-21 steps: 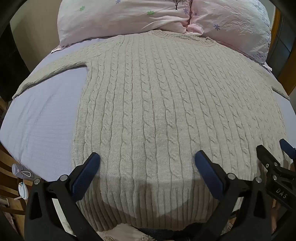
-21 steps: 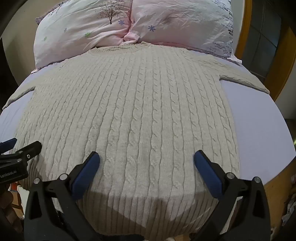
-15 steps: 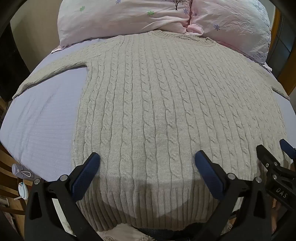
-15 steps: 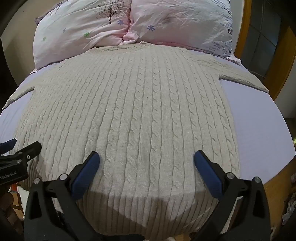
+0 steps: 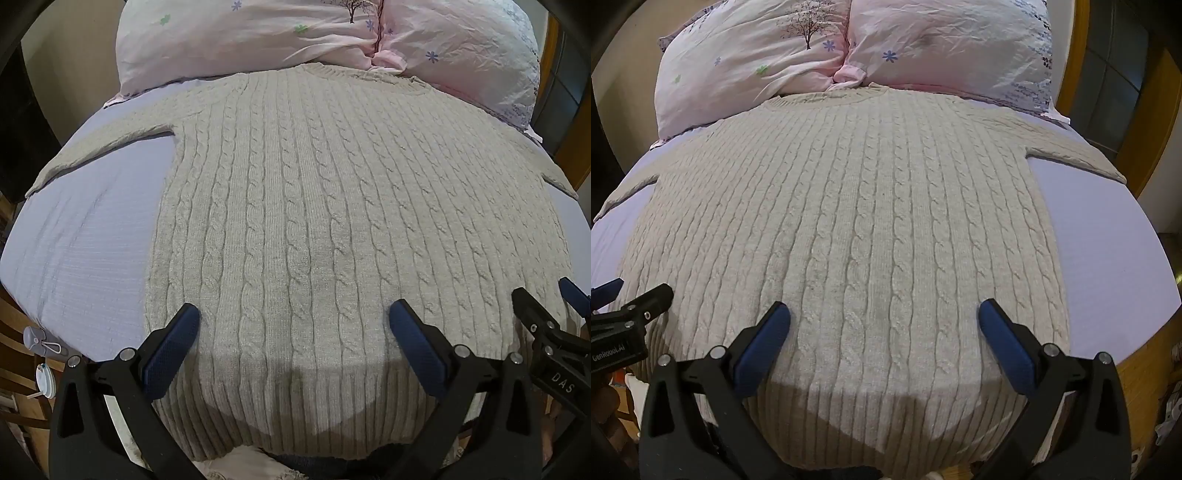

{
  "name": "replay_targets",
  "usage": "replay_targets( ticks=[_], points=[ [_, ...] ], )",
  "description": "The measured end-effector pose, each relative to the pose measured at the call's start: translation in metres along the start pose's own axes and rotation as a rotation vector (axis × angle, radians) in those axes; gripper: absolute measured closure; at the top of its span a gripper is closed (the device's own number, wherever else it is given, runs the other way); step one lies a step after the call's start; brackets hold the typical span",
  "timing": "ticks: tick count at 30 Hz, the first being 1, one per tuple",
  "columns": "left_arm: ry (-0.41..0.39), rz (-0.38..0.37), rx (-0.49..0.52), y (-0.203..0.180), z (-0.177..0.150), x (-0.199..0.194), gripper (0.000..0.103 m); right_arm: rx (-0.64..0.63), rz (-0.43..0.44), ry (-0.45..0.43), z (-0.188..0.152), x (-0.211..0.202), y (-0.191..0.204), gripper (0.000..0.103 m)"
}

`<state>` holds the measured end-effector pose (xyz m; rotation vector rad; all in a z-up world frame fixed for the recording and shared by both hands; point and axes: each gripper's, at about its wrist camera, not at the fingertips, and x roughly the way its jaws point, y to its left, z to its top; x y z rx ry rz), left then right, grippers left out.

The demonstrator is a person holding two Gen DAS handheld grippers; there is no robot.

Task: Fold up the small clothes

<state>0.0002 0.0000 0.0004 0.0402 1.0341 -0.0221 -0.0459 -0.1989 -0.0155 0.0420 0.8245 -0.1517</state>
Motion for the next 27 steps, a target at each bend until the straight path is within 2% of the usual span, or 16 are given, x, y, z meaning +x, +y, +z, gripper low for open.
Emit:
replay_targets(
  ticks=[27],
  points=[
    [-0.008, 0.001, 0.0, -0.0002, -0.0001, -0.0004, 0.001, 0.001, 0.0, 0.0, -0.0003, -0.0006, -0.0004, 0.002]
  ],
)
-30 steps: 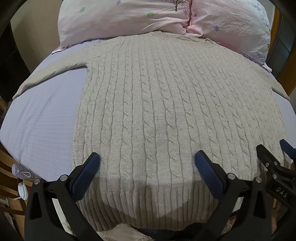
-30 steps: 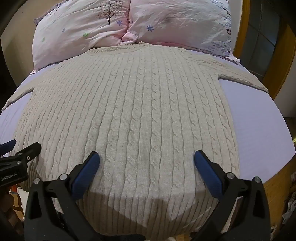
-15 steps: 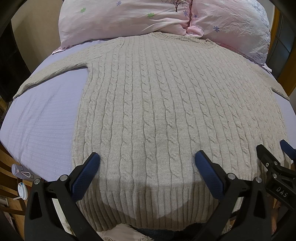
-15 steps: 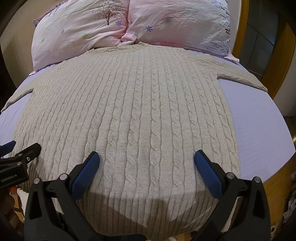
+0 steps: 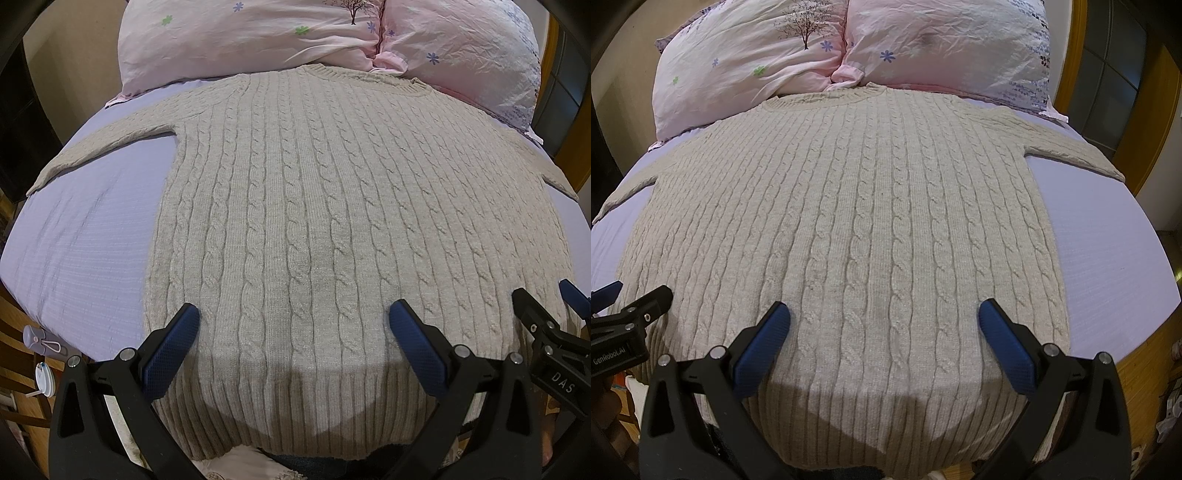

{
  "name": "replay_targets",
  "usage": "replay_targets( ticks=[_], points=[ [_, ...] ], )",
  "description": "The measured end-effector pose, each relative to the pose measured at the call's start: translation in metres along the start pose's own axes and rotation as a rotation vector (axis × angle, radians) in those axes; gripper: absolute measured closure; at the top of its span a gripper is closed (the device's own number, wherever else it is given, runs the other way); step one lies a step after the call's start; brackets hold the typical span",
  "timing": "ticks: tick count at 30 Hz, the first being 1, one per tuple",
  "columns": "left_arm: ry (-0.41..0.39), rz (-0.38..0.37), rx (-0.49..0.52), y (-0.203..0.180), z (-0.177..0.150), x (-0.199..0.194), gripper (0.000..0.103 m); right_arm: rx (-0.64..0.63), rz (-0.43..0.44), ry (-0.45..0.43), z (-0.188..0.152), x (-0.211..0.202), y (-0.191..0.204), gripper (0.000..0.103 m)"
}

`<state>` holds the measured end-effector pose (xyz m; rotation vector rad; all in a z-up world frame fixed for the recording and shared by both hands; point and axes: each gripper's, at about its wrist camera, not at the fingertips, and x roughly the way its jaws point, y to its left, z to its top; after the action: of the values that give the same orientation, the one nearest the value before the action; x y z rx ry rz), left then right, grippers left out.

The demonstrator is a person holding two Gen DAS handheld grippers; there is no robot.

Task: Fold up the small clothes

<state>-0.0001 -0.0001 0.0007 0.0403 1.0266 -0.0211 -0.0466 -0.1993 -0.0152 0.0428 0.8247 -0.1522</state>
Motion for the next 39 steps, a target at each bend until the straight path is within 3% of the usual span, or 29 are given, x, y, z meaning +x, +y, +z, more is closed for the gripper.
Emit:
replay_targets(
  ticks=[39],
  points=[
    [-0.003, 0.003, -0.002, 0.0033, -0.0003, 0.0006, 0.001, 0.002, -0.005, 0.002, 0.0023, 0.0, 0.0005, 0.002]
  ],
)
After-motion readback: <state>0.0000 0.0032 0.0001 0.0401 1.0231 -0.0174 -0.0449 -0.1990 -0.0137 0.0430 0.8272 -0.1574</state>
